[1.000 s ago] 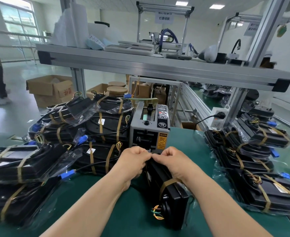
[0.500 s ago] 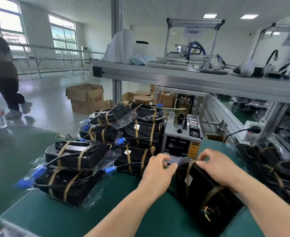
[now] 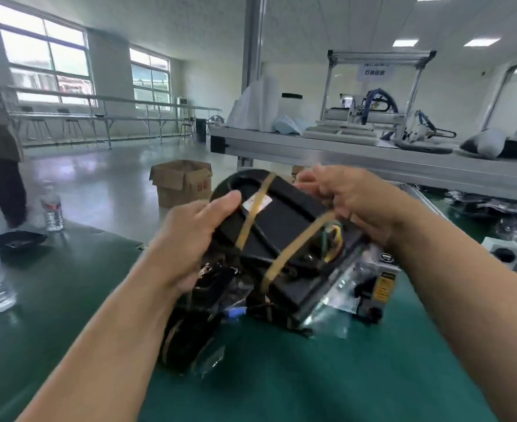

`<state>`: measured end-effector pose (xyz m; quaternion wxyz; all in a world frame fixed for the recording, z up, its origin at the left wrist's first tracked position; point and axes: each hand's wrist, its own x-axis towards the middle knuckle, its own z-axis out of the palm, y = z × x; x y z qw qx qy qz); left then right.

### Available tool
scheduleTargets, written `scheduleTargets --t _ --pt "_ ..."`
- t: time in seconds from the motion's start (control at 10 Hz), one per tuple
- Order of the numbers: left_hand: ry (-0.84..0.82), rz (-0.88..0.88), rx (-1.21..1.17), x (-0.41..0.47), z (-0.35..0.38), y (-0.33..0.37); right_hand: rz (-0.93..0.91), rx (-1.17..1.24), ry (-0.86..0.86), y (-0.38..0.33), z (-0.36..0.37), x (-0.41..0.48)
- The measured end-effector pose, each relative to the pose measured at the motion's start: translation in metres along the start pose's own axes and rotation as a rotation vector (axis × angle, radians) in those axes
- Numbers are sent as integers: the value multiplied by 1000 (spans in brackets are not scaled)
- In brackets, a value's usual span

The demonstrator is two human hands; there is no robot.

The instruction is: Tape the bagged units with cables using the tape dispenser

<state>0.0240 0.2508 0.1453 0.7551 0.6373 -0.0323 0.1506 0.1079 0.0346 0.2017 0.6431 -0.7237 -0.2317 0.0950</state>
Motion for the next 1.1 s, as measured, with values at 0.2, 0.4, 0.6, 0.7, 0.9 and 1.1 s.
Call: scheduleTargets --t 0.2,0.4,0.6,0.7,0.9,1.1 --pt "288 -137 139 51 -81 -12 57 -202 84 48 73 26" --pt "320 -323 241 74 -106 -52 45 63 172 97 123 42" --pt "345 -248 492 83 -112 -71 105 57 254 123 139 53" --pt "374 -232 749 87 -120 -73 141 -11 285 130 147 56" --pt "271 -350 981 99 -133 -88 219 -6 302 130 152 65" --pt "366 -327 1141 114 -156 -98 244 8 288 127 148 63"
